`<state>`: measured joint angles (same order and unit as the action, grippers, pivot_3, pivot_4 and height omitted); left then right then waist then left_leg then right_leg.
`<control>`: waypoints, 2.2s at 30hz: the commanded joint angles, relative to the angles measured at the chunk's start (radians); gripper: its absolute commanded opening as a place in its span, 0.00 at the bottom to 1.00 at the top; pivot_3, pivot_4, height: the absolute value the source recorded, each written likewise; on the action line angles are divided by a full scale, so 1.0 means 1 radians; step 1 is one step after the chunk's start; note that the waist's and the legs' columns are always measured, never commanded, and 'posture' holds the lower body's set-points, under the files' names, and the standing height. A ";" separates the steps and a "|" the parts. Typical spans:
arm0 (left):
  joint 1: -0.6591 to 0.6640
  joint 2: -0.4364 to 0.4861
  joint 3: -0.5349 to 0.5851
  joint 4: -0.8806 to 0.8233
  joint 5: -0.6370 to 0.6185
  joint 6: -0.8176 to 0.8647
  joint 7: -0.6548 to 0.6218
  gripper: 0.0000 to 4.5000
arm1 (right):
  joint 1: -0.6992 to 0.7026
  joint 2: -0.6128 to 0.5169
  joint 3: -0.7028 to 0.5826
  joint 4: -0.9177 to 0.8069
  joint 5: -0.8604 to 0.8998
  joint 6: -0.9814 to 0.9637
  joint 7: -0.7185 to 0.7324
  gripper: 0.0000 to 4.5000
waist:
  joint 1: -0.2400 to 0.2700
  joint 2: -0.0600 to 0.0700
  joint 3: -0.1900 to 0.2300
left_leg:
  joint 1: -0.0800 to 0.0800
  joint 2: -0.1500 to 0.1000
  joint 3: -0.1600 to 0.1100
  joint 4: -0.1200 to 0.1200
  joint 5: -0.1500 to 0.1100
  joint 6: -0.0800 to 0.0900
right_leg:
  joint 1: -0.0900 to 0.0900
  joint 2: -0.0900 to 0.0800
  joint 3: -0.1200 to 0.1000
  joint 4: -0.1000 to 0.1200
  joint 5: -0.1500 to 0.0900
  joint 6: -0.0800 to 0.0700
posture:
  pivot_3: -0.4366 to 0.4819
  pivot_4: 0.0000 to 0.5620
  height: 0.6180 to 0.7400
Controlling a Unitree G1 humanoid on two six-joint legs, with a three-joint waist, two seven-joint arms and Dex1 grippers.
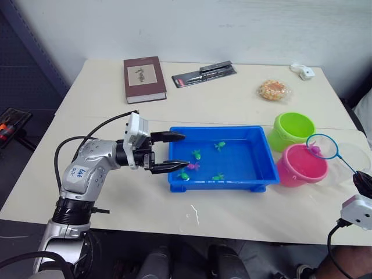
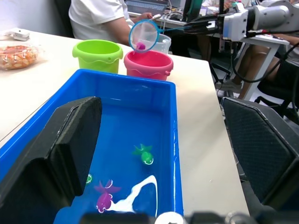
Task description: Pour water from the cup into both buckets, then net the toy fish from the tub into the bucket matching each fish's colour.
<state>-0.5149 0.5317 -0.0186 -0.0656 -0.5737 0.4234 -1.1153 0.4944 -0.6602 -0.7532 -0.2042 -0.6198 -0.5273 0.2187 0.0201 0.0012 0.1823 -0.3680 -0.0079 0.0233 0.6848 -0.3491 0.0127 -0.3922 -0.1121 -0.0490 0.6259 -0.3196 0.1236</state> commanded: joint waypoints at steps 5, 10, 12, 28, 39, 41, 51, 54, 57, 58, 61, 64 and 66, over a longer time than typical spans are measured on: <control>0.005 0.005 0.012 -0.030 0.002 -0.023 -0.004 0.98 | 0.062 -0.007 -0.009 -0.035 -0.014 -0.033 -0.077 0.00 | -0.001 0.000 0.000 | 0.000 0.000 0.000 0.000 0.000 0.000 | 0.000 0.000 0.000 0.000 0.000 0.000 | 0.48 0.27 0.99; 0.011 -0.003 0.003 -0.036 0.000 -0.022 0.000 0.98 | 0.054 -0.018 -0.009 -0.033 -0.022 -0.013 -0.105 0.00 | -0.003 0.000 0.000 | 0.000 0.000 0.000 0.000 0.000 0.000 | 0.000 0.000 0.000 0.000 0.000 0.000 | 0.48 0.27 0.99; 0.011 -0.003 0.000 -0.036 0.003 -0.023 -0.003 0.98 | 0.045 -0.026 -0.030 -0.026 -0.037 -0.011 -0.138 0.00 | -0.004 0.000 0.000 | 0.000 0.000 0.000 0.000 0.000 0.000 | 0.000 0.000 0.000 0.000 0.000 0.000 | 0.48 0.27 0.99; 0.026 0.074 0.064 0.033 0.031 -0.062 -0.024 0.98 | -0.079 -0.151 0.147 -0.327 1.009 0.498 0.334 0.00 | -0.030 0.001 0.000 | 0.001 0.002 -0.001 0.000 0.000 0.000 | 0.001 0.001 0.000 0.002 0.000 0.000 | 0.48 0.27 0.99; 0.087 0.190 0.106 0.021 0.060 -0.065 -0.034 0.98 | -0.517 -0.382 0.618 -0.388 1.143 1.010 0.445 0.00 | -0.007 -0.002 0.000 | -0.004 0.000 -0.007 0.002 0.000 0.001 | 0.000 -0.002 -0.001 0.000 0.000 0.000 | 0.48 0.27 0.99; 0.099 0.197 0.112 -0.002 0.056 -0.052 -0.021 0.98 | -0.621 -0.346 0.753 -0.349 1.044 1.005 0.446 0.00 | -0.008 -0.002 0.000 | -0.004 0.000 -0.007 0.003 0.000 0.001 | 0.000 -0.002 -0.001 0.000 0.000 0.000 | 0.48 0.27 0.99; 0.131 0.200 0.126 -0.071 0.045 -0.009 0.016 0.98 | -0.865 -0.199 0.979 -0.124 0.716 0.900 0.426 0.00 | -0.008 -0.002 0.000 | -0.004 -0.001 -0.006 0.003 0.000 0.001 | -0.001 -0.001 -0.006 0.001 0.000 0.000 | 0.48 0.27 0.99; 0.132 0.197 0.128 -0.077 0.044 -0.003 0.022 0.98 | -0.892 -0.182 0.999 -0.094 0.669 0.865 0.451 0.00 | -0.008 -0.002 0.000 | -0.004 0.000 -0.006 0.003 0.000 0.001 | -0.001 -0.001 -0.006 0.001 0.000 0.000 | 0.48 0.27 0.99; 0.136 0.194 0.128 -0.085 0.043 0.000 0.027 0.98 | -0.920 -0.172 1.039 -0.072 0.617 0.839 0.490 0.00 | -0.014 -0.002 0.000 | -0.005 0.000 -0.006 0.003 0.000 0.001 | -0.001 -0.001 -0.006 0.001 0.000 0.000 | 0.48 0.27 0.99; 0.136 0.194 0.128 -0.086 0.042 0.000 0.029 0.98 | -0.930 -0.166 1.053 -0.066 0.600 0.831 0.502 0.00 | -0.018 -0.002 0.000 | -0.005 0.000 -0.006 0.003 0.000 0.001 | -0.001 -0.001 -0.006 0.001 0.000 0.000 | 0.48 0.27 0.99; 0.139 0.193 0.130 -0.089 0.040 0.001 0.032 0.98 | -0.940 -0.147 1.066 -0.065 0.569 0.840 0.519 0.00 | -0.022 -0.002 0.000 | -0.005 0.000 -0.006 0.003 0.000 0.001 | -0.001 -0.001 -0.006 0.001 0.000 0.000 | 0.48 0.27 0.99; 0.143 0.194 0.133 -0.092 0.039 0.001 0.035 0.98 | -0.938 -0.158 1.082 -0.074 0.523 0.842 0.547 0.00 | -0.022 -0.002 0.000 | -0.005 0.000 -0.006 0.003 0.000 0.001 | -0.001 -0.001 -0.006 0.001 0.000 0.000 | 0.48 0.27 0.99; 0.146 0.194 0.134 -0.094 0.038 0.001 0.037 0.98 | -0.937 -0.160 1.087 -0.077 0.492 0.842 0.556 0.00 | -0.022 -0.002 0.000 | -0.005 0.000 -0.006 0.003 0.000 0.001 | -0.001 -0.001 -0.006 0.001 0.000 0.000 | 0.48 0.27 0.99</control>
<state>-0.3768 0.7208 0.0827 -0.1229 -0.5113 0.4263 -1.0809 -0.4276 -0.8125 0.3388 -0.2588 -0.0987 0.3247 0.7634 -0.0018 -0.0010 0.1819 -0.3725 -0.0081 0.0175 0.6879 -0.3491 0.0137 -0.3929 -0.1133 -0.0553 0.6270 -0.3197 0.1233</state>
